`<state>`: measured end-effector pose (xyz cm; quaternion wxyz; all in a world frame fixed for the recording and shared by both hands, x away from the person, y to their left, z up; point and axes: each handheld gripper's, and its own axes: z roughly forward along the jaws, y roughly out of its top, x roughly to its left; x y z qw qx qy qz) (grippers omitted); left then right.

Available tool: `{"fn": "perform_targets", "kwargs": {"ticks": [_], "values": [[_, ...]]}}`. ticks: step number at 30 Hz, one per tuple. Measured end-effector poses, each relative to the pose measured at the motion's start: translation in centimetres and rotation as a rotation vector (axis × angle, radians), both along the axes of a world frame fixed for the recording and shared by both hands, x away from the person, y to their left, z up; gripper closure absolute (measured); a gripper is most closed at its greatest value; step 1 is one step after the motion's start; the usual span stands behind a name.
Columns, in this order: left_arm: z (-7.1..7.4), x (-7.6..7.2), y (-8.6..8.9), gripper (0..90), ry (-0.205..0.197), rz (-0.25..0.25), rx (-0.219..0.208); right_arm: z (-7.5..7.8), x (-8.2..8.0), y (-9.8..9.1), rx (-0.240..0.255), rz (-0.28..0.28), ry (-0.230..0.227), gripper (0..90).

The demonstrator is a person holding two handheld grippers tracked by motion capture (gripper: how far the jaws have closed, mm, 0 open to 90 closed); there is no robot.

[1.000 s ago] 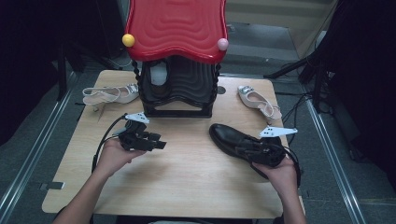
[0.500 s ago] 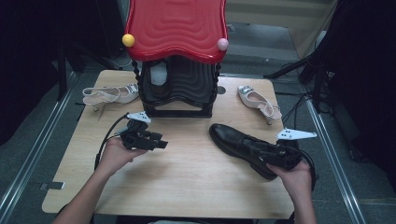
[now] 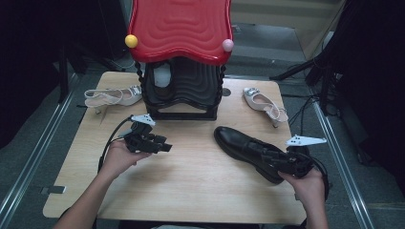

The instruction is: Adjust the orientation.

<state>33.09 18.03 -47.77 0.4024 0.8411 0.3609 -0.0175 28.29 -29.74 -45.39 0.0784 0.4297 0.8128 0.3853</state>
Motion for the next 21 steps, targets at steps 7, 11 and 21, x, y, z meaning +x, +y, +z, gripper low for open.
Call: {"fn": "perform_targets", "kwargs": {"ticks": [7,11,21], "values": [[-0.1,0.0,0.0,52.1,0.0,0.001,-0.002,-0.8,0.4,1.0,-0.037,0.017,0.019,66.2],[-0.1,0.0,-0.2,52.0,-0.005,0.003,0.003,-1.3,1.0,2.5,-0.075,0.018,0.017,64.8],[-0.1,-0.3,0.1,49.8,-0.005,0.018,0.006,-2.1,2.8,3.9,-0.025,0.018,0.122,80.1]]}}
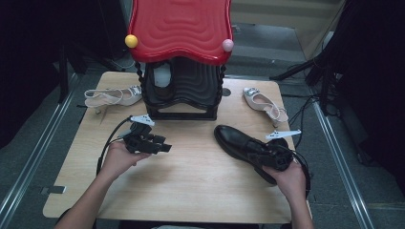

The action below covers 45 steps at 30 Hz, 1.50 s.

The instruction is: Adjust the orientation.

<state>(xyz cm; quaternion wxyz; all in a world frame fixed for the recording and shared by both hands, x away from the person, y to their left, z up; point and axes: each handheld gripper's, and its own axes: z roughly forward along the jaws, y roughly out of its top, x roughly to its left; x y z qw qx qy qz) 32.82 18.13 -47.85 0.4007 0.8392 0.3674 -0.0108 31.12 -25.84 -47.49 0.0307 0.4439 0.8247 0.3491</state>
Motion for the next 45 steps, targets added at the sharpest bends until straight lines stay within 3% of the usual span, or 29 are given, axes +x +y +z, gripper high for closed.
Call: {"fn": "perform_targets", "kwargs": {"ticks": [7,18,26,30,34,40,45], "values": [[-0.1,-0.5,0.6,51.1,-0.016,0.024,-0.033,0.5,0.3,1.2,0.023,0.028,0.014,81.1],[-0.4,-1.4,0.7,51.7,-0.027,0.044,-0.013,0.9,1.5,6.8,0.032,0.15,0.007,80.5],[-0.5,-1.7,0.5,54.5,-0.051,0.034,-0.011,1.0,2.4,10.5,0.025,0.201,0.016,80.4],[-0.7,-1.7,0.4,56.6,-0.072,0.019,-0.015,1.1,2.7,12.0,0.027,0.214,0.015,80.4],[-0.7,-1.7,0.3,57.5,-0.066,0.021,-0.024,0.9,3.0,13.6,0.026,0.222,0.022,80.2],[-0.9,-1.5,0.2,60.5,-0.051,0.066,0.003,0.5,3.2,15.3,0.029,0.227,0.02,80.0],[-0.9,-1.4,0.4,69.9,-0.05,0.087,-0.035,0.1,3.1,15.9,0.022,0.229,0.013,79.4]]}}
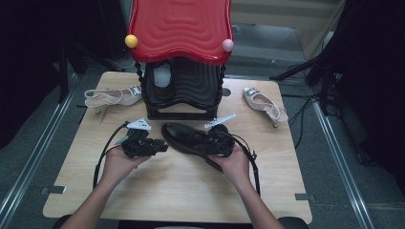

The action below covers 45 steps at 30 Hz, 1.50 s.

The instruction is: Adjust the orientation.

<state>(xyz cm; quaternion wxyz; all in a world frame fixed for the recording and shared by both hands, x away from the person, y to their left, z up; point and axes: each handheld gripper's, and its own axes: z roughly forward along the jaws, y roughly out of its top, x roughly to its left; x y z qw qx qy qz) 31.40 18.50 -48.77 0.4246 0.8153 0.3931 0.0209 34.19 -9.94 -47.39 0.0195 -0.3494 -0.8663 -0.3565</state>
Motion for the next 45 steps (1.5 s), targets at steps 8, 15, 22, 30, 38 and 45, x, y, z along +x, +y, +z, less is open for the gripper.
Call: {"fn": "perform_targets", "kwargs": {"ticks": [8,15,22,30,38,45], "values": [[0.3,-0.1,0.1,86.7,-0.042,0.009,0.005,0.3,-0.4,-1.4,0.06,-0.011,0.003,70.8],[0.7,0.4,-0.8,90.0,-0.015,-0.028,-0.002,2.1,-0.7,-4.4,0.09,-0.01,0.008,89.4],[1.1,1.1,-2.9,88.5,-0.025,-0.053,0.029,3.2,0.5,-7.7,0.042,-0.091,-0.087,90.0],[0.0,1.0,-4.3,88.2,-0.011,-0.067,0.016,0.9,2.3,-9.7,0.043,-0.16,-0.1,90.0],[-1.0,0.9,-5.0,85.5,-0.008,-0.077,0.021,-0.3,2.2,-8.7,-0.007,-0.147,-0.113,90.0],[-1.6,0.9,-5.7,85.9,0.015,-0.107,0.043,-0.4,1.8,-8.9,0.011,-0.15,-0.098,90.0]]}}
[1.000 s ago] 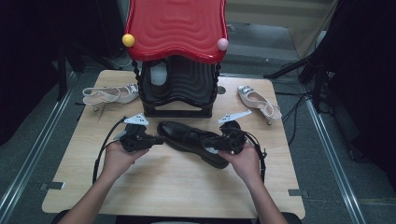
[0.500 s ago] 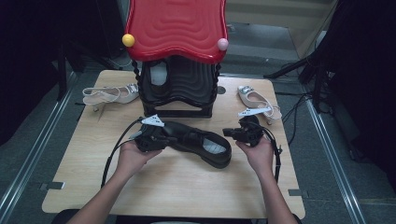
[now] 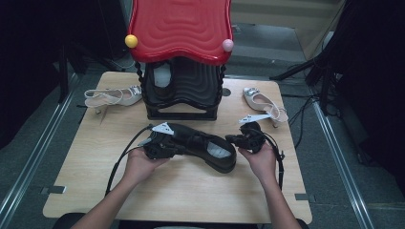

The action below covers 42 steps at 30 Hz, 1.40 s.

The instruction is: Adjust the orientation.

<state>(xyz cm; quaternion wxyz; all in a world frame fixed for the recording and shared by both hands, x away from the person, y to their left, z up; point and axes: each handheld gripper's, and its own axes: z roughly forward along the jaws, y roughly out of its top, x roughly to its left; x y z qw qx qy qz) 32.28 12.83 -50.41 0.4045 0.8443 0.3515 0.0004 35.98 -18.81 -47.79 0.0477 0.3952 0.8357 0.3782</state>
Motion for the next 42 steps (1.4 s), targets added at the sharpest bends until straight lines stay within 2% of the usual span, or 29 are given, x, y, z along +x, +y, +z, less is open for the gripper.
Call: {"fn": "perform_targets", "kwargs": {"ticks": [20,31,36,42], "values": [[-0.2,0.2,0.1,84.7,0.031,-0.023,-0.007,0.1,-2.9,0.7,-0.007,0.023,0.022,90.0],[-0.2,0.8,0.3,84.0,0.042,-0.01,-0.011,-0.1,-4.5,1.2,0.023,0.012,0.057,90.0],[-0.3,1.2,0.3,84.3,0.039,-0.013,-0.022,-0.2,-5.4,1.5,0.042,-0.016,0.085,90.0],[-0.4,1.7,0.2,83.7,0.038,-0.013,-0.028,-0.3,-5.5,1.7,0.042,-0.007,0.084,90.0]]}}
